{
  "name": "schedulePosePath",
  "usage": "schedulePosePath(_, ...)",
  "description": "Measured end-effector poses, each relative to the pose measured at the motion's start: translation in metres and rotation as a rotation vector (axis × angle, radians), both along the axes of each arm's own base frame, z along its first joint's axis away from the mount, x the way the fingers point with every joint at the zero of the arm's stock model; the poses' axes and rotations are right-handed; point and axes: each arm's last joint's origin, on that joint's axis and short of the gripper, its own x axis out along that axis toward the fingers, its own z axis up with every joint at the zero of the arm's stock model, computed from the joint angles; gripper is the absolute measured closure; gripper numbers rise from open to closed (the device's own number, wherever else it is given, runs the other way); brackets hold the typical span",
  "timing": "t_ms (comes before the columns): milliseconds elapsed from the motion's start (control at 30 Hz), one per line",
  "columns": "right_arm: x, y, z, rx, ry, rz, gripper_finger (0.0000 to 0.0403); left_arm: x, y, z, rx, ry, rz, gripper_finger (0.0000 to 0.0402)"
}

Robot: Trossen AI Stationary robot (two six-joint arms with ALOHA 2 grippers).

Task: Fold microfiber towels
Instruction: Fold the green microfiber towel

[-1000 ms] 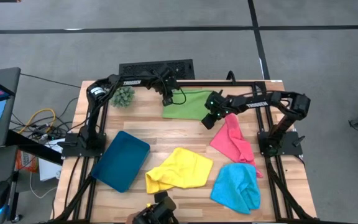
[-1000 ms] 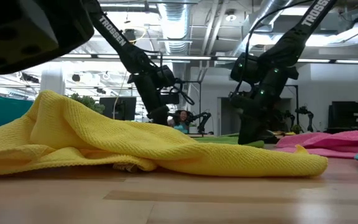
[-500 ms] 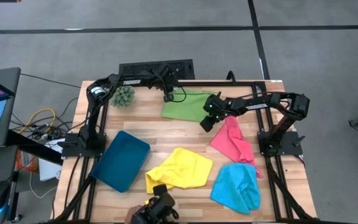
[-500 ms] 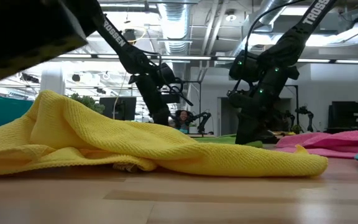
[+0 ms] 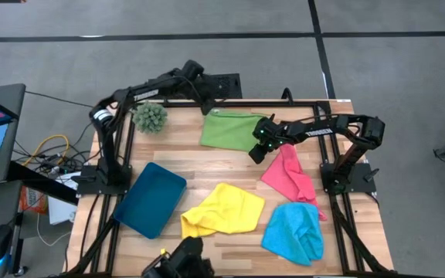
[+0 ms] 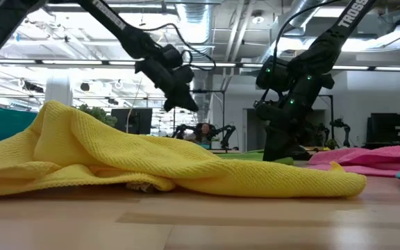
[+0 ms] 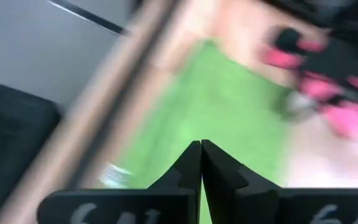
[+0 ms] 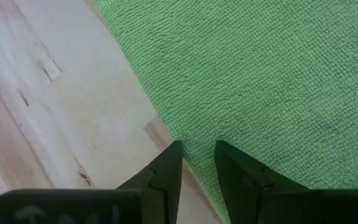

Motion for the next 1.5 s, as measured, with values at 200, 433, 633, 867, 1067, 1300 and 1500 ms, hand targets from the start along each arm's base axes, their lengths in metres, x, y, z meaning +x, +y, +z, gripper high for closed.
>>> schedulePosePath(200, 0.002, 0.004, 0.000, 0.003, -0.001, 0.016, 0.0280, 0.000, -0.042, -0.042, -0.054, 0.199, -0.089, 0.0401)
schedulePosePath(433, 0.007, 0.018, 0.000, 0.038, -0.012, 0.062, 0.0280, 0.003, -0.075, -0.092, 0.044, 0.250, 0.010, 0.0401)
schedulePosePath(633, 0.010, 0.028, 0.000, 0.055, -0.007, 0.072, 0.0280, -0.006, -0.083, -0.110, 0.030, 0.296, 0.085, 0.0401)
schedulePosePath(867, 0.011, 0.040, 0.001, 0.069, 0.003, 0.091, 0.0280, -0.011, -0.090, -0.118, -0.025, 0.313, 0.145, 0.0401)
schedulePosePath(1067, 0.008, 0.049, 0.004, 0.081, 0.038, 0.119, 0.0280, -0.008, -0.110, -0.125, -0.079, 0.335, 0.157, 0.0401)
schedulePosePath(1300, 0.006, 0.066, 0.003, 0.081, 0.089, 0.207, 0.0280, 0.008, -0.145, -0.128, -0.114, 0.331, 0.152, 0.0401)
schedulePosePath(1500, -0.001, 0.071, 0.013, 0.070, 0.100, 0.265, 0.0280, 0.020, -0.167, -0.124, -0.189, 0.294, 0.207, 0.0401)
